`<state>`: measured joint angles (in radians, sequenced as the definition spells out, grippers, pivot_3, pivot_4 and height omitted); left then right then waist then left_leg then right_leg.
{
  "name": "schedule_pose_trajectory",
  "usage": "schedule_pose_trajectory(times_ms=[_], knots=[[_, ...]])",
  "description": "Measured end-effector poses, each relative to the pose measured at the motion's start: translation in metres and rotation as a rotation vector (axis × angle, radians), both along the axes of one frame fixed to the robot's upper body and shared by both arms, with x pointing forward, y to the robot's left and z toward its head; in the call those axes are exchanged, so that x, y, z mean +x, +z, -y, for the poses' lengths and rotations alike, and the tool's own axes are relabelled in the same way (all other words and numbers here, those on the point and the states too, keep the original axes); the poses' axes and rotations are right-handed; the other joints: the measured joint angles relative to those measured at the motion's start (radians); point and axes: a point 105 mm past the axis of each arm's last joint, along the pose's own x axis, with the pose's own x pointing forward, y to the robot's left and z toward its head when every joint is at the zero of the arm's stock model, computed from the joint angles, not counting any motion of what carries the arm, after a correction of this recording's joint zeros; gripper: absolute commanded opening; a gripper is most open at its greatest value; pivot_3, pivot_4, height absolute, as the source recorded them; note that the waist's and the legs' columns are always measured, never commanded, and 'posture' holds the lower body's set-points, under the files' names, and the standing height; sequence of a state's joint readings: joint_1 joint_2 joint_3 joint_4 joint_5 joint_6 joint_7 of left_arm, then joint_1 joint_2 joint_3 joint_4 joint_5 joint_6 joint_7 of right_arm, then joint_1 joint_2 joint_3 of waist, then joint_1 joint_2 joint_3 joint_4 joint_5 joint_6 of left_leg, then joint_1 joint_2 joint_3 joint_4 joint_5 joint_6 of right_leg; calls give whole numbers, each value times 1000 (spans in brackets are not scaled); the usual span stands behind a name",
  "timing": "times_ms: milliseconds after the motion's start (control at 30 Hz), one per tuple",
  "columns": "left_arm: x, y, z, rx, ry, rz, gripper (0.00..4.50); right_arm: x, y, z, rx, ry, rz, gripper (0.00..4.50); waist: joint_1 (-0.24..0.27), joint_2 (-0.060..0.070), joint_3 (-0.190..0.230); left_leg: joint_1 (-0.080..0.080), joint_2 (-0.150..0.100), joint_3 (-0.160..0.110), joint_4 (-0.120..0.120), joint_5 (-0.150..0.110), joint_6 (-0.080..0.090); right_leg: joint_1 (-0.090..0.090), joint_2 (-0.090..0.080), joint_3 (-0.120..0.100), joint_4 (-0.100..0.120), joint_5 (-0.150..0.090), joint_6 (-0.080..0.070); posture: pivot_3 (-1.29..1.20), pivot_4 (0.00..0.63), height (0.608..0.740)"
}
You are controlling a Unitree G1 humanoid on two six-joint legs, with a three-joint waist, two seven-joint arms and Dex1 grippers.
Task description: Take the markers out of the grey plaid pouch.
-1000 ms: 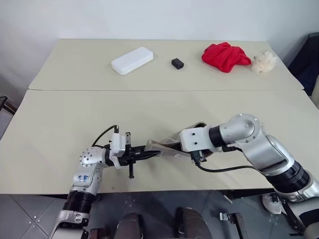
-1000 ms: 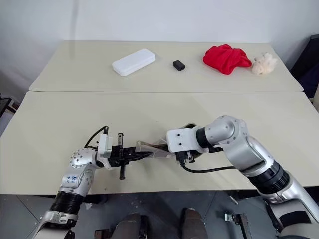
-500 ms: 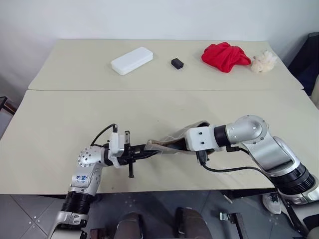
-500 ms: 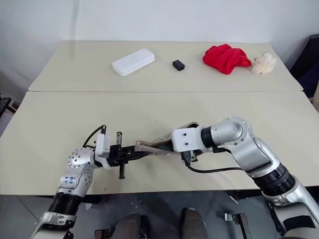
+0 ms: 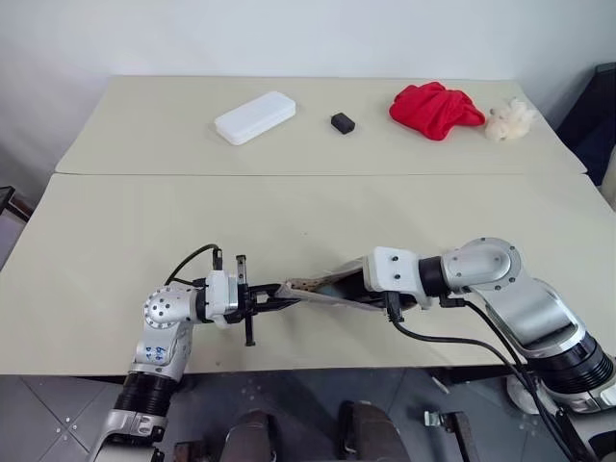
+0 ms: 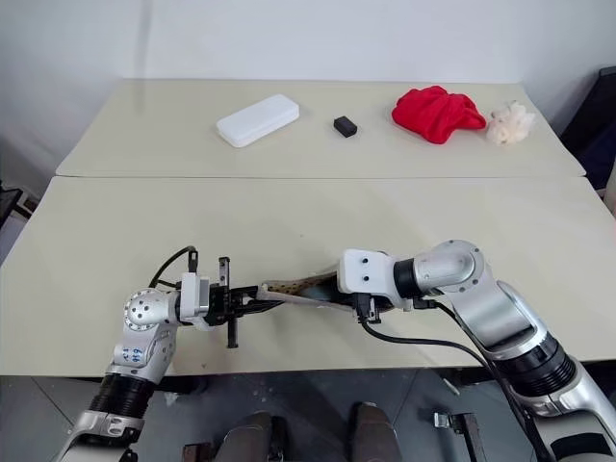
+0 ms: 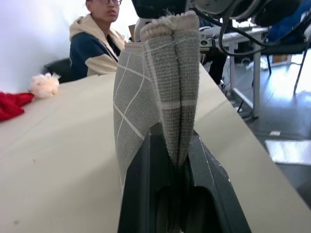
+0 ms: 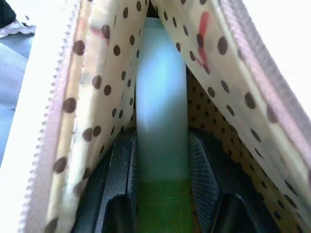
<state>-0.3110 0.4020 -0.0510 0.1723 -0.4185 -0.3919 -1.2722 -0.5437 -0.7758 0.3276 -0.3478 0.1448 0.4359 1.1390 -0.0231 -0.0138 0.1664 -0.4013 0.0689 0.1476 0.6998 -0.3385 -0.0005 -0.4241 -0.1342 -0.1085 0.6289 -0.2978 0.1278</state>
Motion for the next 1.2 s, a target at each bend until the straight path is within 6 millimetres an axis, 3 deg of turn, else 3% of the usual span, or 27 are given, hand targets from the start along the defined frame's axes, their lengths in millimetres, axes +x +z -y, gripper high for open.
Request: schedule_pose_trajectory(times_ms=[167,333,500,767,1000,1200], knots=[[2,0,-4,34,1,49,0,1,1,-1,9,8,28,1102,-1,0,0,0,0,0,0,0,0,0,0,0,0,0,0,0,150,740],[1,-4,-4,56,0,54,0,5,1,-1,-74,42,180,1102,-1,0,0,0,0,0,0,0,0,0,0,0,0,0,0,0,150,740],[5,-3,-6,34,28,-18,0,11,4,-8,-152,11,326,1102,-1,0,0,0,0,0,0,0,0,-1,0,0,0,0,0,0,150,740],[7,-6,-9,35,50,-115,0,11,4,-19,-140,-42,363,1102,0,0,0,-1,0,0,0,0,0,-1,0,0,0,0,0,0,150,740],[6,-6,-10,56,67,-74,0,23,-7,-26,-62,-229,144,1101,-3,0,0,-1,0,0,0,0,0,-1,0,0,1,0,0,0,150,740],[7,-6,-15,71,89,-45,0,19,-3,-30,104,-254,-73,1101,-1,0,0,-1,0,0,0,0,0,-1,0,0,1,0,0,0,150,740]])
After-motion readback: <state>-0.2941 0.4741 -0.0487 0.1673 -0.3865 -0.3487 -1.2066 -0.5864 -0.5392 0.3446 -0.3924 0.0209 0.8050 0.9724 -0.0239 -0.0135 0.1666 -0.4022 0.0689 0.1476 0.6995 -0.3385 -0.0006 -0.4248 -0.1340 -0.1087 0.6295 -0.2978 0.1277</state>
